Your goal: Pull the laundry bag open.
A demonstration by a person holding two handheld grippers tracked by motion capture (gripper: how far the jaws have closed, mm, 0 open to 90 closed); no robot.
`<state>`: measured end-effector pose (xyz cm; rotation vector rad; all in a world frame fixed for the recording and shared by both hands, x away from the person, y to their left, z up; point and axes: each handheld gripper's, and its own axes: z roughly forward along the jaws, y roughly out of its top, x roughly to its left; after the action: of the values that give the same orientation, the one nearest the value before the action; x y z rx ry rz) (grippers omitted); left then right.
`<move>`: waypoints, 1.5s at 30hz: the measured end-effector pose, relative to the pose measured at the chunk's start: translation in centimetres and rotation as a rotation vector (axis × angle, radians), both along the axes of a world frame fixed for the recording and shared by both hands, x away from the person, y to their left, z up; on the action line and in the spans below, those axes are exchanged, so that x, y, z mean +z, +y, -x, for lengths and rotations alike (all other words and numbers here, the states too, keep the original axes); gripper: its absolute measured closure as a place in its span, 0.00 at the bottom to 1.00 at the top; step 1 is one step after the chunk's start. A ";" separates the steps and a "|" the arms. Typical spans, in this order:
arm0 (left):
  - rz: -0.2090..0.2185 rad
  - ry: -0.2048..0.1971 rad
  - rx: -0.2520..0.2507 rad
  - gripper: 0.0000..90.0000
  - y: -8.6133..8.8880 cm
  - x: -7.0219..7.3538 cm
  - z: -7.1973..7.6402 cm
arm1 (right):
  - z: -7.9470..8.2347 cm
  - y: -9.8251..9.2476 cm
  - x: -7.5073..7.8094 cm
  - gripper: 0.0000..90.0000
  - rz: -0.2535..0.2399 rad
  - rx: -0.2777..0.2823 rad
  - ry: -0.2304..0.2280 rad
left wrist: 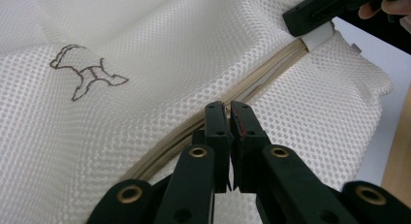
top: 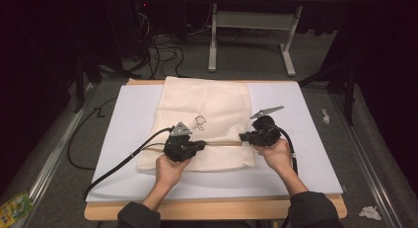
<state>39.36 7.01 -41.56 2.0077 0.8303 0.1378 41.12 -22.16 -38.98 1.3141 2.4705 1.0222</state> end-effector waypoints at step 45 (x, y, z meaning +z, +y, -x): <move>0.011 -0.011 0.030 0.97 2.7 0.7 0.0 | -0.3 0.4 0.0 0.97 0.011 0.030 -0.033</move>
<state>39.38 9.71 -40.83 1.9831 0.8523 0.1610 41.37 -21.75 -39.03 1.2500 2.4750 1.0270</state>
